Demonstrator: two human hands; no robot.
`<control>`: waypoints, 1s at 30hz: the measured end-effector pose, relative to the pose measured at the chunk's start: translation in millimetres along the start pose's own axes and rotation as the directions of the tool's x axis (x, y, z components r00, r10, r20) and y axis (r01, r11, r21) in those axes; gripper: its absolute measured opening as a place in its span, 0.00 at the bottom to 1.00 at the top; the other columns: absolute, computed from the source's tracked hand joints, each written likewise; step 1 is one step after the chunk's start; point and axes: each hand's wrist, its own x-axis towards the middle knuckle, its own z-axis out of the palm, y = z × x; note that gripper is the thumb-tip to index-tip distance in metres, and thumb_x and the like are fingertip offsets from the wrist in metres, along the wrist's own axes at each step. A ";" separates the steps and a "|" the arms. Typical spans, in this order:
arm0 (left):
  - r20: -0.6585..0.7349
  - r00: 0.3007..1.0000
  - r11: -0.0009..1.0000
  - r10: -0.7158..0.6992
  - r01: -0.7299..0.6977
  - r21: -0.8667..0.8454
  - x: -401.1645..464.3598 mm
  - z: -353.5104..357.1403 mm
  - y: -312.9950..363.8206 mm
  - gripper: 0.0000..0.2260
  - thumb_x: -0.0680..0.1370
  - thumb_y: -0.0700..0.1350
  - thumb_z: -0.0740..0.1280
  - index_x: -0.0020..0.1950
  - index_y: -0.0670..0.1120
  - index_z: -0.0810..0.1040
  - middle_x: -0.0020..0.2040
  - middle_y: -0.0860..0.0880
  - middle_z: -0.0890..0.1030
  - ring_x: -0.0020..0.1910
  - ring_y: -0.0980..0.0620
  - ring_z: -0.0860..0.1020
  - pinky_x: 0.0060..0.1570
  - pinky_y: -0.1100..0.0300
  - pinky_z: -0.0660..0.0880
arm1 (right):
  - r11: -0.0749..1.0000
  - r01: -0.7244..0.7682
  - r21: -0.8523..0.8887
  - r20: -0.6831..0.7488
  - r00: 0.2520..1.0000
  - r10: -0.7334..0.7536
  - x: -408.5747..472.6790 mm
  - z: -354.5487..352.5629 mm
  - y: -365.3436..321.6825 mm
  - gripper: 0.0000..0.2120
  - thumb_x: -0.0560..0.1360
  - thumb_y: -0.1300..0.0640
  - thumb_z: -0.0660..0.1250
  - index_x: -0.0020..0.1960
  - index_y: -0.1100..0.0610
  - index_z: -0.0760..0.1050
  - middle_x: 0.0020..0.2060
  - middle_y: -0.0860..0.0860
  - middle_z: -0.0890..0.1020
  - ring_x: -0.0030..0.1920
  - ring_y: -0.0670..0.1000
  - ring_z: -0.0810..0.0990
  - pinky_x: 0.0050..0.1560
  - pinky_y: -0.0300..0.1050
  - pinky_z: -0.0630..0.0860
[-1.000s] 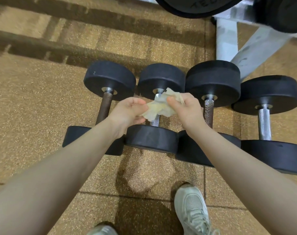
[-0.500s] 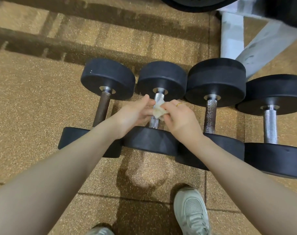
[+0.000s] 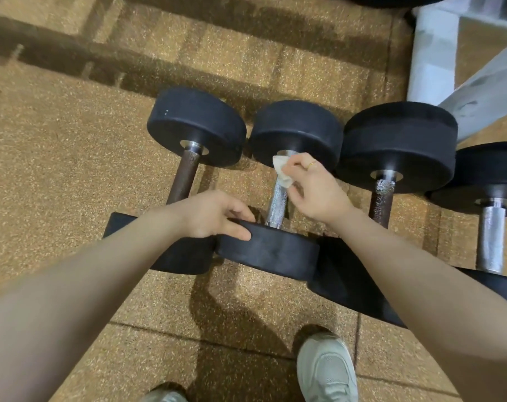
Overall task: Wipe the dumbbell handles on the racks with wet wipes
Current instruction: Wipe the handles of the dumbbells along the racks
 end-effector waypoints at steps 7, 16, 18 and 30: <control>-0.031 0.998 0.999 0.047 -0.046 0.011 -0.5 1.9 -4.2 0.09 0.72 0.42 0.71 0.52 0.46 0.81 0.51 0.50 0.82 0.53 0.53 0.78 0.59 0.58 0.72 | 0.999 0.005 0.038 0.165 0.986 -0.011 7.0 14.9 -1.6 0.11 0.71 0.65 0.61 0.50 0.61 0.79 0.46 0.54 0.79 0.46 0.51 0.75 0.49 0.45 0.74; -0.050 0.999 1.000 0.019 -0.019 -0.003 -2.0 2.2 -4.1 0.10 0.72 0.44 0.71 0.52 0.49 0.81 0.52 0.51 0.82 0.53 0.53 0.78 0.59 0.59 0.71 | 0.987 0.122 -0.101 0.016 0.993 -0.121 26.3 -3.2 -3.2 0.21 0.68 0.76 0.60 0.56 0.62 0.79 0.56 0.58 0.80 0.52 0.60 0.75 0.54 0.41 0.67; -0.057 0.998 1.000 0.020 -0.021 -0.009 -2.9 3.1 -4.5 0.10 0.72 0.44 0.71 0.53 0.48 0.81 0.52 0.50 0.82 0.53 0.53 0.78 0.59 0.60 0.71 | 0.981 0.056 -0.183 0.066 0.997 -0.045 34.6 2.5 7.0 0.22 0.70 0.72 0.59 0.59 0.57 0.77 0.57 0.57 0.78 0.52 0.58 0.73 0.53 0.42 0.67; -0.026 0.999 0.999 0.030 -0.030 -0.032 -2.3 1.2 -1.1 0.10 0.72 0.42 0.71 0.53 0.46 0.81 0.51 0.50 0.83 0.52 0.52 0.79 0.56 0.61 0.72 | 0.946 -0.115 0.302 0.415 0.909 -0.022 18.7 -13.6 -11.2 0.09 0.76 0.59 0.65 0.51 0.51 0.82 0.48 0.45 0.83 0.38 0.36 0.78 0.45 0.30 0.73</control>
